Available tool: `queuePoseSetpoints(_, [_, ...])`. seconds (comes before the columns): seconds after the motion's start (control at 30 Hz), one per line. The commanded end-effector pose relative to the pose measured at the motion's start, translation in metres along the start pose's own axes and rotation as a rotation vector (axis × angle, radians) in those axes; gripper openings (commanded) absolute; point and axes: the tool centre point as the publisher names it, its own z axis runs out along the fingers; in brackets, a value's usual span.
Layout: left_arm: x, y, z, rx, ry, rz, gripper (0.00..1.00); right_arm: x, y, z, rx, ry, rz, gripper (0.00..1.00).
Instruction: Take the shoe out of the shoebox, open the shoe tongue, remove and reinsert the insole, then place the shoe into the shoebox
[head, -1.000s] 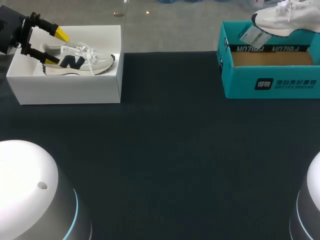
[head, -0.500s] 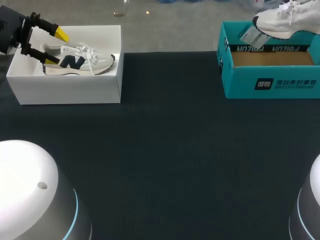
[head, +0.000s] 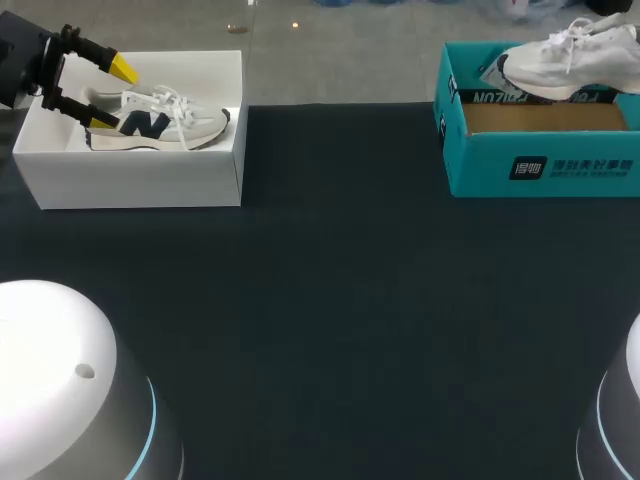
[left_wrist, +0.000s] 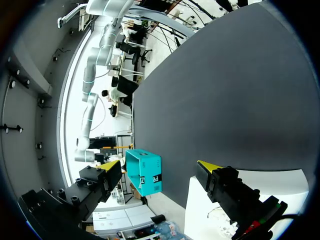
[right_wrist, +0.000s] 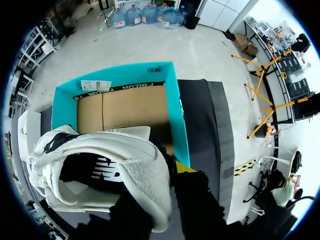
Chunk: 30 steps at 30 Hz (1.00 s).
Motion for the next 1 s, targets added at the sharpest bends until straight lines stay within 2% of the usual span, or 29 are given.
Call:
queuePoseSetpoints(0.03, [0.000, -0.001, 0.000, 0.000, 0.003, 0.000, 1.00, 0.004, -0.009, 0.015, -0.048, -0.035, 0.007, 0.00])
queuePoseSetpoints(0.33, [0.000, -0.001, 0.000, 0.000, 0.003, 0.000, 1.00, 0.005, -0.005, 0.038, -0.046, -0.055, 0.032, 0.00])
queuePoseSetpoints(0.83, [0.000, -0.001, 0.000, 0.000, 0.003, 0.000, 1.00, 0.005, -0.005, 0.038, -0.046, -0.055, 0.032, 0.00])
queuePoseSetpoints(1.0, [0.000, -0.001, 0.000, 0.000, 0.003, 0.000, 1.00, 0.010, 0.000, 0.049, -0.061, -0.036, 0.049, 0.00])
